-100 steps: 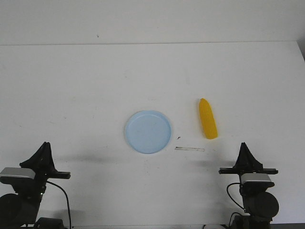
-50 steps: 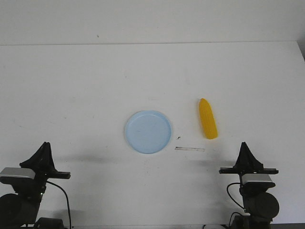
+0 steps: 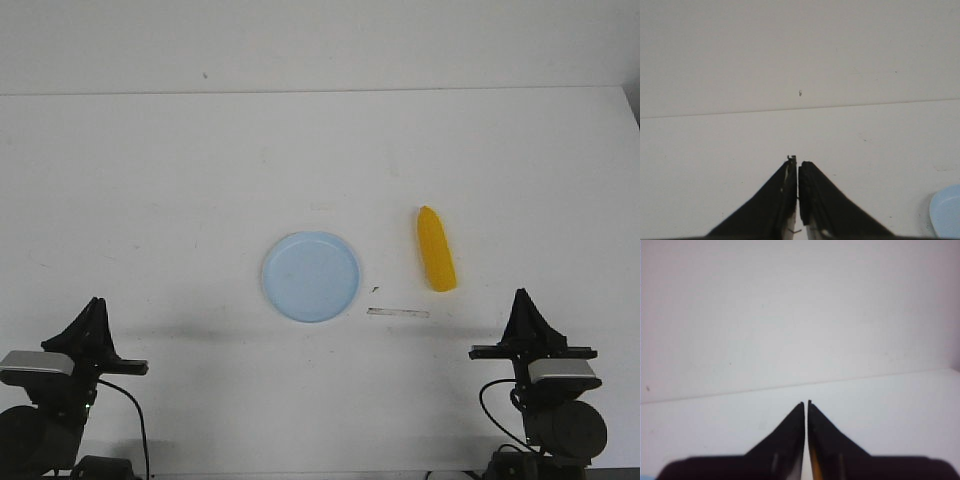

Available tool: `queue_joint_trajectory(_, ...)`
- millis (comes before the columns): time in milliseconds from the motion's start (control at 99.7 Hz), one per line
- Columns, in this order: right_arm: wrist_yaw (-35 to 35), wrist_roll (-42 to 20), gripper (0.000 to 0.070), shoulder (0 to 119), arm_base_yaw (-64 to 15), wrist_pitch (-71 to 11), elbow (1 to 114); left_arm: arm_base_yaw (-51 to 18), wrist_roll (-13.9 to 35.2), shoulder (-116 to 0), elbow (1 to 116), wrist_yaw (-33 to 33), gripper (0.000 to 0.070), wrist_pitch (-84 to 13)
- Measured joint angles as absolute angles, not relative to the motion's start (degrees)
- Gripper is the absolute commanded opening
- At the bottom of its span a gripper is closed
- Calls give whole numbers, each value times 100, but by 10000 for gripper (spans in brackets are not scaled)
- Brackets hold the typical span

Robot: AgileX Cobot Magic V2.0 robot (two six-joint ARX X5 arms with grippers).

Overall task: Place corn on plate with both arms
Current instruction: 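Reach the right gripper forward over the yellow corn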

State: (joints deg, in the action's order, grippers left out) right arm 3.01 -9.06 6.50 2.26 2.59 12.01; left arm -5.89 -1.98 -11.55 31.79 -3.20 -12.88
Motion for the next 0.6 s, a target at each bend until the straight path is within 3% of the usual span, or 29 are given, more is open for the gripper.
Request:
queue_joint_trajectory(211,362,-906,7,1951,224,82,1863,-589,-198,-1155,3179,-320,1,-1288)
queue_joint_trajectory(341,899,-906,7,2893,163,357,2287,-589,-198,-1155,3179,-320,1,-1288)
queue_joint_trajectory(602,1221,-945,7,4792,-451,403,3129,-589,-198,-1155,3179,-320,1,-1288)
